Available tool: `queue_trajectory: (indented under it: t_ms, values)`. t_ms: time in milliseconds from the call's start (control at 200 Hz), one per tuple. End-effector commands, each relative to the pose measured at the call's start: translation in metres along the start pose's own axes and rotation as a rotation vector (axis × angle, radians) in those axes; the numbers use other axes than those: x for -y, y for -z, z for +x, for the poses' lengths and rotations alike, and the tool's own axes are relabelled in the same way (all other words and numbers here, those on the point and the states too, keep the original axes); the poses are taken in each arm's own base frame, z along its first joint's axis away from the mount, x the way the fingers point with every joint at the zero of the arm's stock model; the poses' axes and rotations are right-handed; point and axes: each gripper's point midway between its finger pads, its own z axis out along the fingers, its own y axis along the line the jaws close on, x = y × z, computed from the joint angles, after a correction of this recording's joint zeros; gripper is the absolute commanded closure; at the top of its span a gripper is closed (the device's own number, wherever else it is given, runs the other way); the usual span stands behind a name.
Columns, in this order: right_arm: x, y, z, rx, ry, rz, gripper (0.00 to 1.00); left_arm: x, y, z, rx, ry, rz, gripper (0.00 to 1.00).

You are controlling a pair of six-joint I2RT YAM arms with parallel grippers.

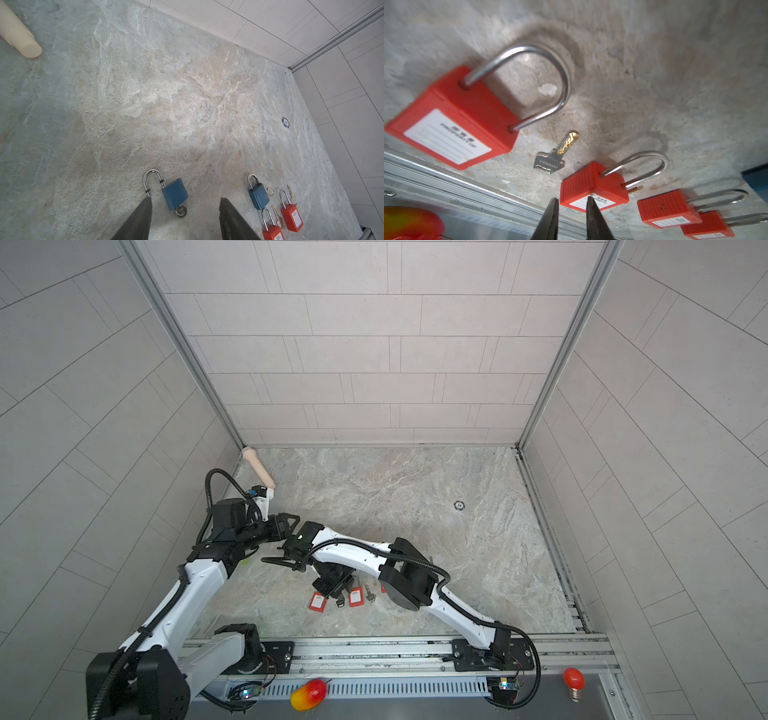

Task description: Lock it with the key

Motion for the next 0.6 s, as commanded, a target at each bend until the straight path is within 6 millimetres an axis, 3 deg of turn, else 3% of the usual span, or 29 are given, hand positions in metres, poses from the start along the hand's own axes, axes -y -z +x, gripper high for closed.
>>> queue_trajectory:
  t_ms: [0, 160, 395, 465, 500, 595]
  values:
    - [0.01, 0.027, -0.006, 0.109, 0.007, 0.026, 0.73, 0.003, 0.004, -0.002, 0.008, -0.007, 0.014, 0.42]
    - [0.046, 0.065, -0.016, 0.294, -0.019, 0.113, 0.71, 0.003, 0.0, 0.003, -0.009, -0.02, 0.028, 0.42]
    - [0.112, 0.111, -0.01, 0.509, -0.014, 0.354, 0.67, -0.002, -0.007, 0.015, -0.066, 0.005, 0.023, 0.41]
    - [0.13, 0.117, -0.005, 0.553, -0.035, 0.385, 0.64, -0.001, -0.007, 0.015, -0.067, 0.01, 0.024, 0.41]
    - [0.138, 0.117, -0.003, 0.563, -0.049, 0.39, 0.59, -0.001, -0.007, 0.015, -0.065, 0.01, 0.02, 0.41]
    - [0.154, 0.11, 0.003, 0.546, -0.1, 0.382, 0.58, 0.0, -0.008, 0.013, -0.057, 0.008, 0.016, 0.41]
